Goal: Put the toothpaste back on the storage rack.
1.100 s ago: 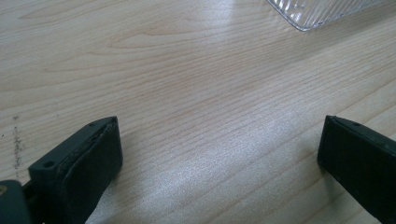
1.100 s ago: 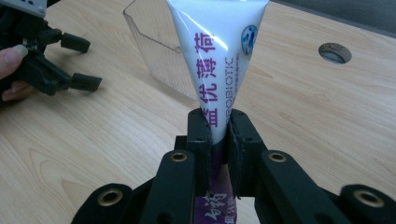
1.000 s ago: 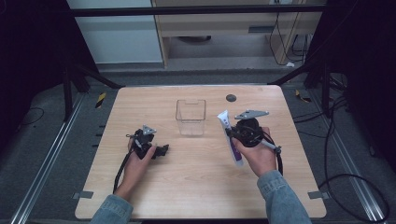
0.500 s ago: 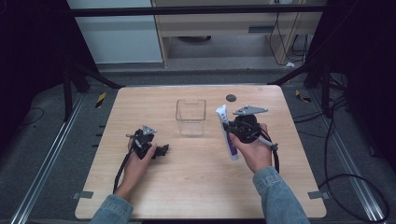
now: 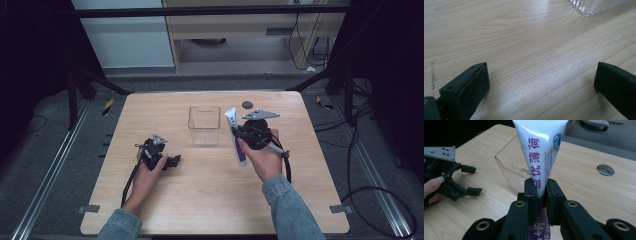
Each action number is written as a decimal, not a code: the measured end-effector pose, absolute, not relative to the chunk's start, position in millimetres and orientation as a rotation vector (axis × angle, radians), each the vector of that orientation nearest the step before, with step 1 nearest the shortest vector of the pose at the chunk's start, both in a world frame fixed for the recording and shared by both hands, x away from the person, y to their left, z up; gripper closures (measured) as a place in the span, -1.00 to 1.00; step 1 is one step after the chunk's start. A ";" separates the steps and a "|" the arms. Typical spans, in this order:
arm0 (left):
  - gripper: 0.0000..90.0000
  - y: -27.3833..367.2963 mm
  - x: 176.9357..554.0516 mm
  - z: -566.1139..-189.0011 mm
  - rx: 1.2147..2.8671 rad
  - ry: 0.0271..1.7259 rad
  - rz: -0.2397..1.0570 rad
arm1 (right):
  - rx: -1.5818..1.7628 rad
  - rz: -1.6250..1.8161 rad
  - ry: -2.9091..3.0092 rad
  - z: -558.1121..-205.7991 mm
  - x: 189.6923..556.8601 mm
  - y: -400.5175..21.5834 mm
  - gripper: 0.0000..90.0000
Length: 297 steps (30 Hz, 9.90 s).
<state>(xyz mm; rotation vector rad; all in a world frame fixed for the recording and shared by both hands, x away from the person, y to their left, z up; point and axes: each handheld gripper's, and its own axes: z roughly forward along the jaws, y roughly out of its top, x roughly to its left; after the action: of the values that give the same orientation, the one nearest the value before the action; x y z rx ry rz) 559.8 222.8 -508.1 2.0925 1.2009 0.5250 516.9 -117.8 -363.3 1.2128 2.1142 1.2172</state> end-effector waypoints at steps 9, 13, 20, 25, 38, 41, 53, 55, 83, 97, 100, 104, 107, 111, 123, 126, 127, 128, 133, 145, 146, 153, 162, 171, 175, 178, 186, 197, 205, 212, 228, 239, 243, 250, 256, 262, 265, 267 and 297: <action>-1.00 222.8 559.6 -508.1 2.092 1.201 0.525 | 1.189 1.245 2.084 -350.8 525.0 -112.1 0.79; -1.00 222.8 559.7 -508.1 2.093 1.201 0.525 | 1.193 1.265 2.070 -347.6 527.5 -111.6 0.79; -1.00 222.5 559.7 -508.3 2.087 1.203 0.525 | 1.180 1.280 2.050 -339.8 532.0 -109.4 0.79; -1.00 222.6 559.7 -508.2 2.090 1.200 0.527 | 1.166 1.294 2.036 -329.7 535.2 -104.4 0.79; -1.00 222.6 559.8 -508.2 2.089 1.200 0.527 | 1.115 1.349 1.993 -303.1 550.0 -90.5 0.79; -1.00 222.6 559.8 -508.2 2.089 1.201 0.526 | 1.110 1.360 1.984 -297.0 554.8 -86.4 0.79; -1.00 222.5 559.8 -508.3 2.086 1.202 0.526 | 1.073 1.367 1.952 -280.7 577.6 -64.4 0.79; -1.00 222.5 559.7 -508.2 2.086 1.202 0.526 | 1.070 1.363 1.951 -280.9 581.3 -60.7 0.79; -1.00 221.9 559.3 -508.2 2.085 1.210 0.530 | 1.046 1.411 1.925 -303.6 613.8 -20.5 0.79; -1.00 221.9 559.3 -508.2 2.085 1.209 0.529 | 1.056 1.386 1.939 -315.9 622.2 -10.2 0.79; -1.00 221.9 559.3 -508.2 2.085 1.209 0.528 | 1.058 1.386 1.942 -317.6 622.6 -8.8 0.79; -1.00 221.9 559.3 -508.2 2.085 1.209 0.529 | 1.057 1.382 1.950 -321.2 621.6 -6.5 0.79; -1.00 222.0 559.3 -508.2 2.086 1.209 0.529 | 1.061 1.376 1.961 -323.4 621.0 -6.0 0.79; -1.00 222.0 559.3 -508.2 2.086 1.209 0.529 | 1.056 1.357 1.978 -326.0 620.7 -5.7 0.79; -1.00 222.0 559.3 -508.2 2.086 1.208 0.529 | 1.087 1.336 2.002 -342.9 625.9 -7.3 0.79; -1.00 222.0 559.3 -508.1 2.086 1.208 0.529 | 1.086 1.325 2.010 -346.6 627.9 -7.1 0.79; -1.00 222.0 559.3 -508.2 2.086 1.208 0.529 | 1.088 1.318 2.015 -347.9 628.3 -6.9 0.79; -1.00 222.0 559.3 -508.2 2.086 1.208 0.529 | 1.088 1.318 2.015 -347.9 628.3 -6.9 0.79; -1.00 222.0 559.3 -508.2 2.086 1.208 0.529 | 1.094 1.314 2.020 -353.5 628.9 -6.1 0.79; -1.00 222.0 559.3 -508.2 2.086 1.208 0.529 | 1.089 1.288 2.034 -361.2 629.9 -5.9 0.79; -1.00 222.0 559.3 -508.2 2.086 1.208 0.529 | 1.090 1.290 2.033 -361.6 630.0 -5.5 0.79; -1.00 222.3 559.1 -508.2 2.086 1.207 0.526 | 1.095 1.283 2.038 -368.6 629.8 -2.3 0.79; -1.00 222.6 559.1 -508.1 2.091 1.203 0.525 | 1.105 1.265 2.046 -377.0 628.3 -3.0 0.79; -1.00 222.4 559.1 -508.2 2.087 1.205 0.525 | 1.106 1.249 2.055 -380.7 628.8 -3.5 0.79; -1.00 222.5 559.1 -508.2 2.088 1.204 0.525 | 1.107 1.242 2.061 -383.3 629.1 -2.2 0.79; -1.00 222.7 559.1 -508.1 2.091 1.203 0.525 | 1.112 1.241 2.066 -386.0 628.9 -1.7 0.79; -1.00 222.7 559.1 -508.0 2.092 1.203 0.525 | 1.116 1.224 2.075 -390.0 628.9 -2.4 0.79; -1.00 222.7 559.1 -508.0 2.093 1.203 0.525 | 1.120 1.200 2.099 -393.5 628.0 -2.4 0.79; -1.00 222.9 559.2 -507.9 2.096 1.201 0.525 | 1.134 1.173 2.116 -393.7 630.8 -4.7 0.79; -1.00 222.9 559.2 -507.9 2.096 1.201 0.525 | 1.144 1.149 2.138 -395.9 633.5 -3.6 0.79; -1.00 222.4 559.2 -508.2 2.087 1.205 0.525 | 1.133 1.127 2.160 -396.8 640.7 5.1 0.78; -1.00 222.6 559.2 -508.0 2.092 1.203 0.525 | 1.127 1.100 2.161 -398.4 643.7 15.4 0.77; -1.00 222.7 559.2 -508.0 2.093 1.202 0.525 | 1.125 1.094 2.170 -398.8 644.9 17.2 0.76; -1.00 222.6 559.2 -508.0 2.092 1.203 0.525 | 1.117 1.090 2.171 -399.7 645.4 20.3 0.76; -1.00 222.6 559.2 -508.1 2.091 1.203 0.525 | 1.118 1.094 2.176 -399.4 646.0 19.9 0.76; -1.00 222.6 559.2 -508.0 2.092 1.203 0.525 | 1.119 1.094 2.179 -399.3 646.1 20.1 0.75; -1.00 222.4 559.2 -508.2 2.087 1.205 0.524 | 1.116 1.090 2.180 -399.2 646.5 20.1 0.74; -1.00 222.4 559.2 -508.2 2.087 1.205 0.525 | 1.116 1.090 2.180 -399.2 646.5 20.2 0.74; -1.00 222.8 559.3 -508.0 2.093 1.201 0.526 | 1.110 1.102 2.176 -375.0 628.4 1.2 0.31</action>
<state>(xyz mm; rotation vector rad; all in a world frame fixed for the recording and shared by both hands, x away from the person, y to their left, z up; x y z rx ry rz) 559.3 222.8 -508.0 2.0932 1.2005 0.5262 628.4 1.2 -375.0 1.1104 2.1763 1.1022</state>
